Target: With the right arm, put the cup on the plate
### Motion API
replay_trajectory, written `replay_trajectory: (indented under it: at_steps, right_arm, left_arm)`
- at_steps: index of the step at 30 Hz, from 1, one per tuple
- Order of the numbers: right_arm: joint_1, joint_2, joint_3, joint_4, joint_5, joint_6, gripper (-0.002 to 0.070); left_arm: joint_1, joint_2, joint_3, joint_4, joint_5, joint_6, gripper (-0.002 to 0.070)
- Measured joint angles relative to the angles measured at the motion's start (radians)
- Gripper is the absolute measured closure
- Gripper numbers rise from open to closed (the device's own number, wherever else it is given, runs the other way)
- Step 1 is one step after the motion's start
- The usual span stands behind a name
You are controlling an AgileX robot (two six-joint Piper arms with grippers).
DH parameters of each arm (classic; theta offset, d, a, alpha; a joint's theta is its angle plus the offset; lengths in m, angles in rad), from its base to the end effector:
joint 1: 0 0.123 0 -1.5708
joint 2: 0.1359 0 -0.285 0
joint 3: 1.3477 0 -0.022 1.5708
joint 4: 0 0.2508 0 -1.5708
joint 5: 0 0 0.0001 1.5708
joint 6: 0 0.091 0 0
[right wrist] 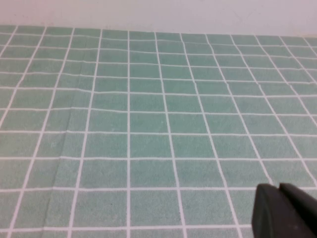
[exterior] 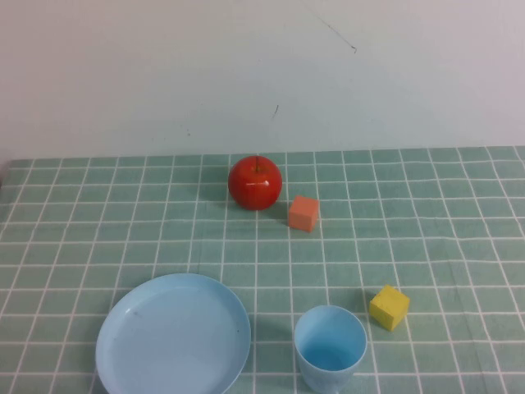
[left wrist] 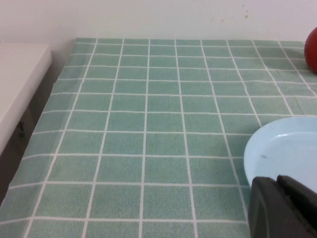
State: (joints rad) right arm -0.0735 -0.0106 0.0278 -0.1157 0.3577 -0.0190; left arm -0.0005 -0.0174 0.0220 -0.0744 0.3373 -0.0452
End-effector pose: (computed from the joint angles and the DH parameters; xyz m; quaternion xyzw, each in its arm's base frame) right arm 0.0527 -0.0076 0.1724 -0.0095 0.8004 -0.0762 0.5945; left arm 0.0532 -0.0023 0.1764 -0.0379 0.7900 -0.0452 0.6103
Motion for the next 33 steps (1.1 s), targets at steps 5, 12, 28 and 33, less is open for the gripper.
replay_trajectory:
  at_steps: [5,12,28,33]
  right_arm:
    - [0.000,0.000,0.000,0.000,0.000,0.007,0.0679]
    - [0.000,0.000,0.000,0.000,0.000,0.010,0.0679]
    - [0.000,0.000,0.000,0.000,0.000,0.012,0.0679]
    - [0.000,0.000,0.000,0.000,0.000,0.012,0.0679]
  left_arm:
    - [0.000,0.000,0.000,0.000,0.000,0.000,0.0678]
    - [0.000,0.000,0.000,0.000,0.000,0.000,0.0678]
    - [0.000,0.000,0.000,0.000,0.000,0.000,0.0678]
    - [0.000,0.000,0.000,0.000,0.000,0.000,0.0678]
